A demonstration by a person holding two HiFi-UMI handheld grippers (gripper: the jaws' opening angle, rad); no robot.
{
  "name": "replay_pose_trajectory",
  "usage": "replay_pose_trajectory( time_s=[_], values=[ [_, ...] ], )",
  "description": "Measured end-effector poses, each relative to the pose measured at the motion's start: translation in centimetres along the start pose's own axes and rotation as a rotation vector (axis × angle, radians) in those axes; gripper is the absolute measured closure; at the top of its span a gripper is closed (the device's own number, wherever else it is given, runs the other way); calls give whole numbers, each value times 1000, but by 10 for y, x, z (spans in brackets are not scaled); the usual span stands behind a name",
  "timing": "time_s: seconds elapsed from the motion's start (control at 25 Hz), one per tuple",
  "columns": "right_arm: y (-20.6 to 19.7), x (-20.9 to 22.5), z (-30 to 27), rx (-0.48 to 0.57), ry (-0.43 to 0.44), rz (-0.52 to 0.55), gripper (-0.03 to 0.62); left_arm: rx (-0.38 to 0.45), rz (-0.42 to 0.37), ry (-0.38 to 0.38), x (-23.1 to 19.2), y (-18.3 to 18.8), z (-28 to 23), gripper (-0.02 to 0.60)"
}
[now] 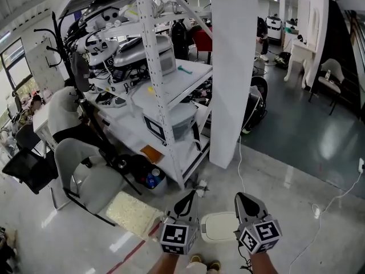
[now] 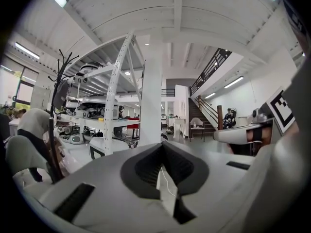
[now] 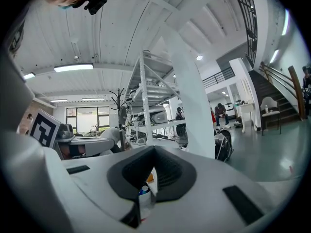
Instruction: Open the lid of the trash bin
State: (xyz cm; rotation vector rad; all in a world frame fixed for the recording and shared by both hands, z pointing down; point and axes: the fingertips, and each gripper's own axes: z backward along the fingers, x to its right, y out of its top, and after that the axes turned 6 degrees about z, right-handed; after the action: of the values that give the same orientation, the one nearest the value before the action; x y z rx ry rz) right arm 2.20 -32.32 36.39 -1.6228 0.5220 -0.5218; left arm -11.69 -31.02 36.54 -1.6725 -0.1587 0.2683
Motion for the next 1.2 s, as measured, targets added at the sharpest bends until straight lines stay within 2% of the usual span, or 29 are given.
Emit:
replay_pose_trajectory(
  time_s=[0.28, 0.64, 0.8, 1.2],
  values=[
    [-20, 9, -8, -14, -21, 2, 574, -10, -1, -13, 5, -13, -16, 580],
    [-51, 9, -16, -13, 0, 31, 574, -63, 38, -9, 8, -65, -31, 580],
    [-71, 12, -14, -22, -1, 22, 574, -56, 54, 3, 8, -85, -33, 580],
    [-149, 25, 2, -87, -11, -27, 574, -200, 81, -36, 32, -165, -19, 580]
  ],
)
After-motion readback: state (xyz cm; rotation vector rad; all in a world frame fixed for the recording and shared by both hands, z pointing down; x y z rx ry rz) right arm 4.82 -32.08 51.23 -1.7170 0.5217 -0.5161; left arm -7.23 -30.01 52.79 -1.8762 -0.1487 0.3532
